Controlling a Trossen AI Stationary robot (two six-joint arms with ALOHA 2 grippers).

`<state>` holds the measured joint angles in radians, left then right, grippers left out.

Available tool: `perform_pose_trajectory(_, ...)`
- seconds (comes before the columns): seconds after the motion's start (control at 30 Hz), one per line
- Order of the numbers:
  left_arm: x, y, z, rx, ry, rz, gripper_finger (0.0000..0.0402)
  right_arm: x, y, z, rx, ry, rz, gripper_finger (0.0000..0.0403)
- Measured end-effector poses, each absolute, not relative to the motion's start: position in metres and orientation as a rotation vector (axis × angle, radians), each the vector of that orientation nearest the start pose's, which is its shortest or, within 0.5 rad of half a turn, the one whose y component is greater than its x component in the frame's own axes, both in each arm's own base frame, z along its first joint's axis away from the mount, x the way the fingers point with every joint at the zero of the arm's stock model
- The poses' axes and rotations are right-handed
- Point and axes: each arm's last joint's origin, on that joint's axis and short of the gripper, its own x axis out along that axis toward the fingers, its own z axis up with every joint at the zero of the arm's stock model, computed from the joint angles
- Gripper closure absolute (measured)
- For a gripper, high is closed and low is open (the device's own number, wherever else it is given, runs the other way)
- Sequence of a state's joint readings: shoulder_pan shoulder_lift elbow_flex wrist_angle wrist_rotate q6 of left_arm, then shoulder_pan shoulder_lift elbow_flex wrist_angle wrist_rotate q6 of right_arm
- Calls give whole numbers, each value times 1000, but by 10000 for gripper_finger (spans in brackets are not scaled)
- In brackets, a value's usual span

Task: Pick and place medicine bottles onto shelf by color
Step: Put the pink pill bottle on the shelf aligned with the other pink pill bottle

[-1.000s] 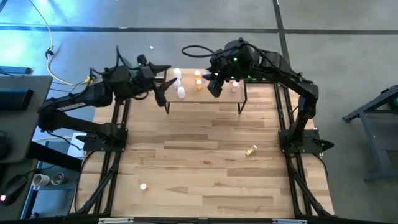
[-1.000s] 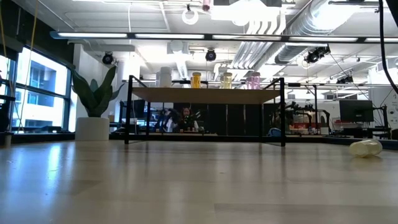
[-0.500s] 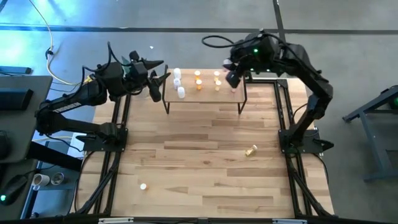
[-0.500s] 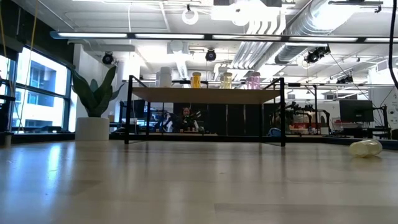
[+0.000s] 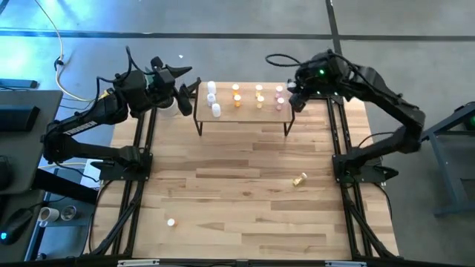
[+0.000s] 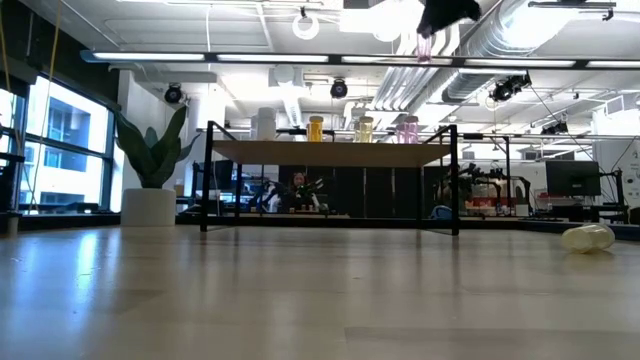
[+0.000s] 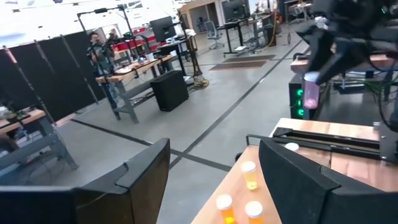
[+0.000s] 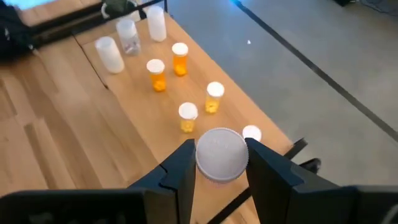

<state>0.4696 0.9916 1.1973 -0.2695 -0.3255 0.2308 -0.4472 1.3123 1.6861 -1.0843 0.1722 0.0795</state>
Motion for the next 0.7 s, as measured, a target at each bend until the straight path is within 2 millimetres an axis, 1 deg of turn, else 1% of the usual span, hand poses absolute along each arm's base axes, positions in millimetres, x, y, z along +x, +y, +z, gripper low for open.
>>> perform_pose_trajectory(0.1,171,100,427,211,157,796,167,200,-101,419,192,659,-629,289)
perform_pose_trajectory(0.23,170,102,427,210,158,806,167,198,-100,391,226,615,-627,289)
perform_pose_trajectory(0.47,170,102,427,210,159,807,167,210,-101,350,273,615,-525,289)
perform_pose_trajectory(0.57,170,102,427,210,160,807,167,213,-103,332,281,642,-525,289)
perform_pose_trajectory(0.7,170,102,427,209,162,807,167,215,-104,316,283,642,-528,289)
